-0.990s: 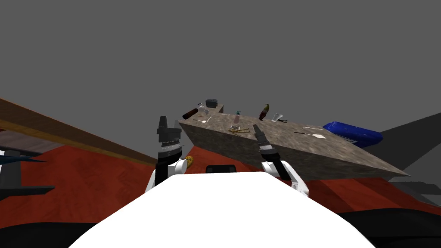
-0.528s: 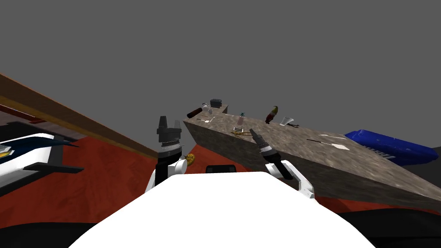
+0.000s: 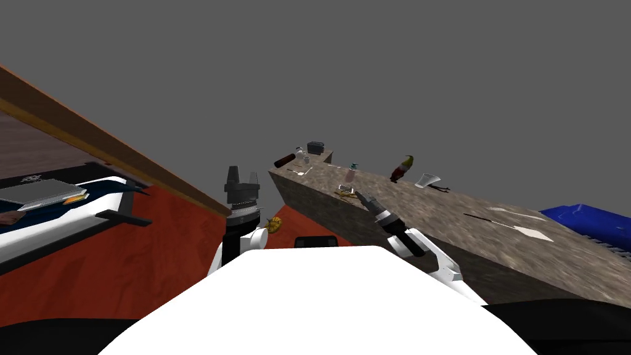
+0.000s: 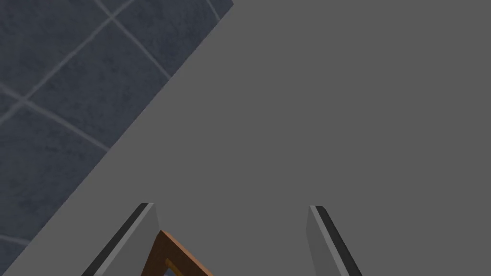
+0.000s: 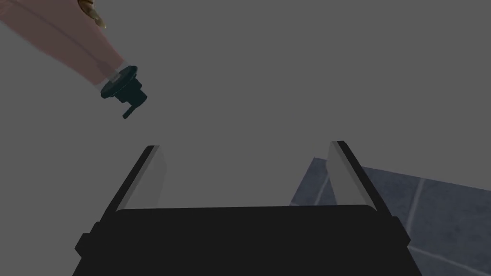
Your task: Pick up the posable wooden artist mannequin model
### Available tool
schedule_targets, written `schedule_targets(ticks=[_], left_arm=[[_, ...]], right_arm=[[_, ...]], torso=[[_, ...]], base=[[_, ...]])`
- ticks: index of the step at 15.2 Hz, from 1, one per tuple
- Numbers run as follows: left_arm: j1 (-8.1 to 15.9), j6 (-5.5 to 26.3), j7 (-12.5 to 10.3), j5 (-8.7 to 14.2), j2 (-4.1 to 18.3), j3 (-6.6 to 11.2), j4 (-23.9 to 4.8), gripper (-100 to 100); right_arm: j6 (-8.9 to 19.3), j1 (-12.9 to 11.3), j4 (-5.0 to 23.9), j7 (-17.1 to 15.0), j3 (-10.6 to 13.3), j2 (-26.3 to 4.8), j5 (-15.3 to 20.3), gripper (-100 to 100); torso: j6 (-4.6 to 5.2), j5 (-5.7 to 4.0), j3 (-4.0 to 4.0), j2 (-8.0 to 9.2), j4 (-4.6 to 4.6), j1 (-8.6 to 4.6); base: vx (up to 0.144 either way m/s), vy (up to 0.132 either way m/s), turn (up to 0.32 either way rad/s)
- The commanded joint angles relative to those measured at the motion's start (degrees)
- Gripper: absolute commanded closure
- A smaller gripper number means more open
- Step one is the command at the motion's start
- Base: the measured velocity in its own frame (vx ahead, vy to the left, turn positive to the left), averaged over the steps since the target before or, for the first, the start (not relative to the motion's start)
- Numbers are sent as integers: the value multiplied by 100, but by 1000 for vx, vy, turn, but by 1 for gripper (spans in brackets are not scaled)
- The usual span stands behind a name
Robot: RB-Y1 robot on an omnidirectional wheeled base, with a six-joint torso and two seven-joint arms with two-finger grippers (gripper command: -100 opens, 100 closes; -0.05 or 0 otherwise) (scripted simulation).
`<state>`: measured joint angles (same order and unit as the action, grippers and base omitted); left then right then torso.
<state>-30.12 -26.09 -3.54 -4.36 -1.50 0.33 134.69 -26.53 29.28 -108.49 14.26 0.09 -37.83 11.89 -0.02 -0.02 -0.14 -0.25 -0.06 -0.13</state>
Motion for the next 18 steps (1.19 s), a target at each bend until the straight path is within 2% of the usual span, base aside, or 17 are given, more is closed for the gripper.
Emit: schedule_targets(ticks=[1, 2, 3, 4, 5, 6, 8, 9, 10, 11, 12, 13, 15, 16, 17, 18], left_arm=[[0, 0, 0, 0, 0, 0, 0, 0], [0, 0, 0, 0, 0, 0, 0, 0], [0, 0, 0, 0, 0, 0, 0, 0], [0, 0, 0, 0, 0, 0, 0, 0], [1, 0, 0, 0, 0, 0, 0, 0], [0, 0, 0, 0, 0, 0, 0, 0], [0, 0, 0, 0, 0, 0, 0, 0], [0, 0, 0, 0, 0, 0, 0, 0], [0, 0, 0, 0, 0, 0, 0, 0], [0, 0, 0, 0, 0, 0, 0, 0], [1, 0, 0, 0, 0, 0, 0, 0], [0, 0, 0, 0, 0, 0, 0, 0], [0, 0, 0, 0, 0, 0, 0, 0], [0, 0, 0, 0, 0, 0, 0, 0], [0, 0, 0, 0, 0, 0, 0, 0], [0, 0, 0, 0, 0, 0, 0, 0]], right_arm=[[21, 18, 7, 10, 3, -182, 42, -100], [-25, 12, 193, 64, 41, -383, 167, -100], [-25, 12, 193, 64, 41, -461, 167, -100], [-72, 7, 380, 119, 82, -615, 295, -100], [-72, 7, 380, 119, 82, -741, 295, -100], [-120, 1, 568, 173, 124, -887, 424, -100], [-120, 1, 568, 173, 124, -1019, 424, -100], [-168, -3, 756, 227, 169, -1222, 555, -100], [-168, -3, 756, 227, 169, -1296, 555, -100], [-217, -7, 943, 280, 215, -1456, 685, -100], [-217, -7, 943, 280, 215, -1569, 685, -100], [-267, -10, 1130, 332, 264, -1724, 816, -100], [-267, -10, 1130, 332, 264, -1838, 816, -100], [-317, -11, 1314, 383, 315, -2044, 946, -100], [-317, -11, 1314, 383, 315, -2102, 946, -100], [-366, -11, 1495, 433, 368, -2266, 1075, -100]], torso=[[0, 0, 0, 0, 0, 0], [3, 0, 1, 2, 0, 2], [0, 0, 2, 3, 1, 3], [0, 1, 2, 3, 1, 3], [-3, 1, 1, 1, 0, 2], [-1, 0, 1, 1, 0, 1], [0, 0, 1, 1, 0, 0], [3, 0, 2, 4, 1, 3], [-1, 1, 3, 5, 1, 6], [0, 2, 3, 5, 1, 8], [-3, 2, 3, 5, 1, 8], [0, 2, 3, 5, 1, 8], [-1, 2, 2, 4, 1, 8], [4, 2, 4, 6, 1, 11], [1, 3, 5, 8, 2, 12], [0, 3, 5, 9, 2, 14]], base=[[27, -32, 49], [29, -30, 152], [28, -30, 185], [30, -33, 261], [28, -39, 218], [31, -42, 231], [22, -35, 144], [16, -21, 175], [16, -21, 203], [17, -21, 278], [17, -27, 204], [17, -24, 238], [12, -22, 140], [7, -14, 137], [5, -15, 183], [5, -13, 219]])
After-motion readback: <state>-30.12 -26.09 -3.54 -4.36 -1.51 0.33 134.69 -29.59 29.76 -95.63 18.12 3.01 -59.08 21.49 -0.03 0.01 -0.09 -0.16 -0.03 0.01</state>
